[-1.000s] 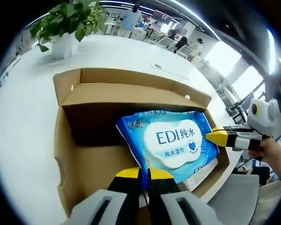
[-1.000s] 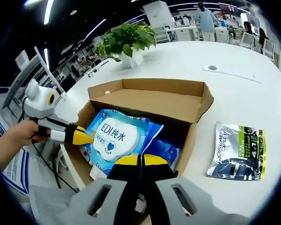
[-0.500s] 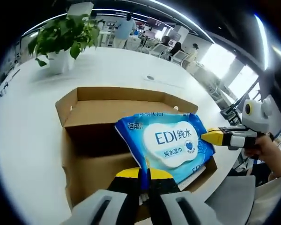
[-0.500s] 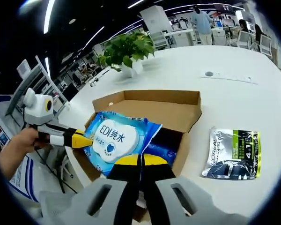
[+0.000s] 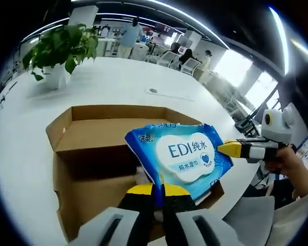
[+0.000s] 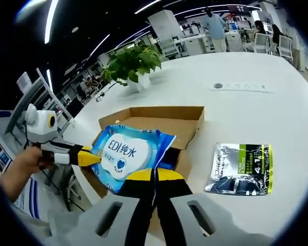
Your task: Operate the shoe box by opening the lid, removing the specified soft item, and placing it in the target area until the item is outside and the box remains undamaged.
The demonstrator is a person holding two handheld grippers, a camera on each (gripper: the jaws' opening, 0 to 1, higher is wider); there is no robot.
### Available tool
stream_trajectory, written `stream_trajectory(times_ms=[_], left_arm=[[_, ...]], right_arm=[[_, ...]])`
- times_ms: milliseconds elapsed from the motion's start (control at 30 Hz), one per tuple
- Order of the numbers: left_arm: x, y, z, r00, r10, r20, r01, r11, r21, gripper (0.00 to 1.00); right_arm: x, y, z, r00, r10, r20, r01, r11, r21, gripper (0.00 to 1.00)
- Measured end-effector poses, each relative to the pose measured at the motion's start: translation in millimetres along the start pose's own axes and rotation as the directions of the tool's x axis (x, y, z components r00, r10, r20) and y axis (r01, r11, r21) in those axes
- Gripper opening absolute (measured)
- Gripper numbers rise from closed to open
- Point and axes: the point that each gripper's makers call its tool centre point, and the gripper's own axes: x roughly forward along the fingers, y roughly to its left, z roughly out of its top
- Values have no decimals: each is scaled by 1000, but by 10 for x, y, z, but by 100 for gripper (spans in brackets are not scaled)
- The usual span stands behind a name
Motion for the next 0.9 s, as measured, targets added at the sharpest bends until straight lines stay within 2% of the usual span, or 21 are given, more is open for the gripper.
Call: stream_trajectory(times_ms=[467,900], left_arm=[[238,-398,118,998,-58,-1,58,998,31,3],[477,-734,141,994,-104,-16,105,993,53,3]], right_arm=[[-289,-360,48,998,-53,23,52,998,35,0],[-539,-675,40,995,-100,29,99,994,56,0]])
